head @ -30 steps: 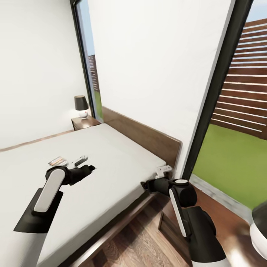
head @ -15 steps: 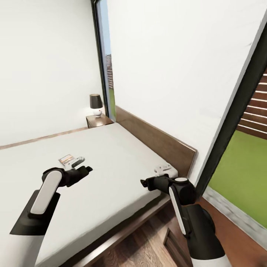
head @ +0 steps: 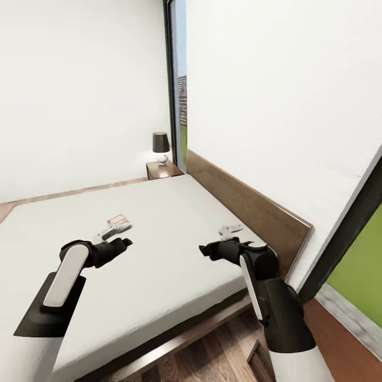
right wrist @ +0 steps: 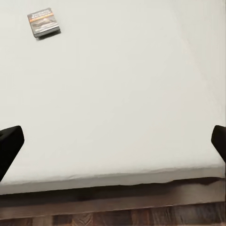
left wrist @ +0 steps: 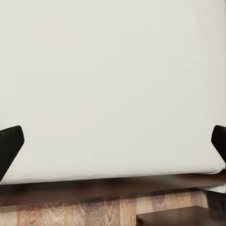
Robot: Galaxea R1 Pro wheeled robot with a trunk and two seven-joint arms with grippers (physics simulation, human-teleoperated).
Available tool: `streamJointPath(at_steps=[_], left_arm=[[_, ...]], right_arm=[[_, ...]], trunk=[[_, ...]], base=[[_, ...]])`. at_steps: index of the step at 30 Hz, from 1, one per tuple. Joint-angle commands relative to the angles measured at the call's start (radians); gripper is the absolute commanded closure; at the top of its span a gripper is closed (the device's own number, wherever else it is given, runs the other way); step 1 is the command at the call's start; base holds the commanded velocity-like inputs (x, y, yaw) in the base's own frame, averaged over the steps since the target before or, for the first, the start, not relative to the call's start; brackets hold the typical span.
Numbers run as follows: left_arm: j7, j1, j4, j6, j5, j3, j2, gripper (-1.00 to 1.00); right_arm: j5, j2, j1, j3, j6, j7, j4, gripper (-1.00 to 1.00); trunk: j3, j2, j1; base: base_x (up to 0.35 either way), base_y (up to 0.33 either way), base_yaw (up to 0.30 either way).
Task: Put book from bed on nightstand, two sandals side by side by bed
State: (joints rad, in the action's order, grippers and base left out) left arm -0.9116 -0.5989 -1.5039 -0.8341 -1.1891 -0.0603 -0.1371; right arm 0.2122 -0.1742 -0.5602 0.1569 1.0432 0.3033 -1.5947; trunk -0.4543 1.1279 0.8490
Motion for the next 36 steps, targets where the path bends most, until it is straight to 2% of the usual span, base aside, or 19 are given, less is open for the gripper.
streamJointPath(at_steps=[1, 3, 12, 26, 30, 36], left_arm=[[-0.010, -0.001, -0.001, -0.001, -0.008, -0.001, -0.001, -1.00], [-0.010, -0.001, -0.002, -0.001, -0.009, 0.000, -0.002, -1.00], [-0.011, -0.001, -0.018, -0.002, -0.008, 0.001, -0.006, -1.00], [-0.012, 0.001, -0.019, -0.002, -0.007, 0.020, -0.007, -1.00], [-0.013, 0.012, -0.021, -0.002, -0.006, 0.033, -0.008, -1.00], [-0.013, 0.024, -0.024, -0.002, -0.007, 0.072, -0.008, -1.00]], right_arm=[[0.010, 0.000, -0.023, -0.001, 0.004, 0.009, 0.009, -1.00], [0.009, 0.000, -0.071, -0.003, 0.004, 0.009, 0.047, -1.00], [-0.005, 0.000, -0.146, -0.001, 0.004, 0.011, 0.136, -1.00], [-0.011, 0.000, -0.147, 0.006, 0.004, 0.011, 0.134, -1.00], [-0.010, 0.001, -0.146, 0.006, 0.004, 0.011, 0.126, -1.00], [-0.010, 0.001, -0.145, 0.007, 0.004, 0.010, 0.118, -1.00]], trunk=[[-0.002, 0.001, 0.000], [-0.003, 0.001, 0.000], [-0.012, 0.001, 0.000], [-0.025, 0.001, 0.000], [-0.029, 0.001, 0.000], [-0.034, 0.001, 0.000]], base=[[0.014, -0.010, 0.282], [0.008, -0.006, 0.269], [0.003, -0.002, 0.242], [0.000, 0.000, 0.238], [0.000, 0.000, 0.243], [0.002, 0.000, 0.244]])
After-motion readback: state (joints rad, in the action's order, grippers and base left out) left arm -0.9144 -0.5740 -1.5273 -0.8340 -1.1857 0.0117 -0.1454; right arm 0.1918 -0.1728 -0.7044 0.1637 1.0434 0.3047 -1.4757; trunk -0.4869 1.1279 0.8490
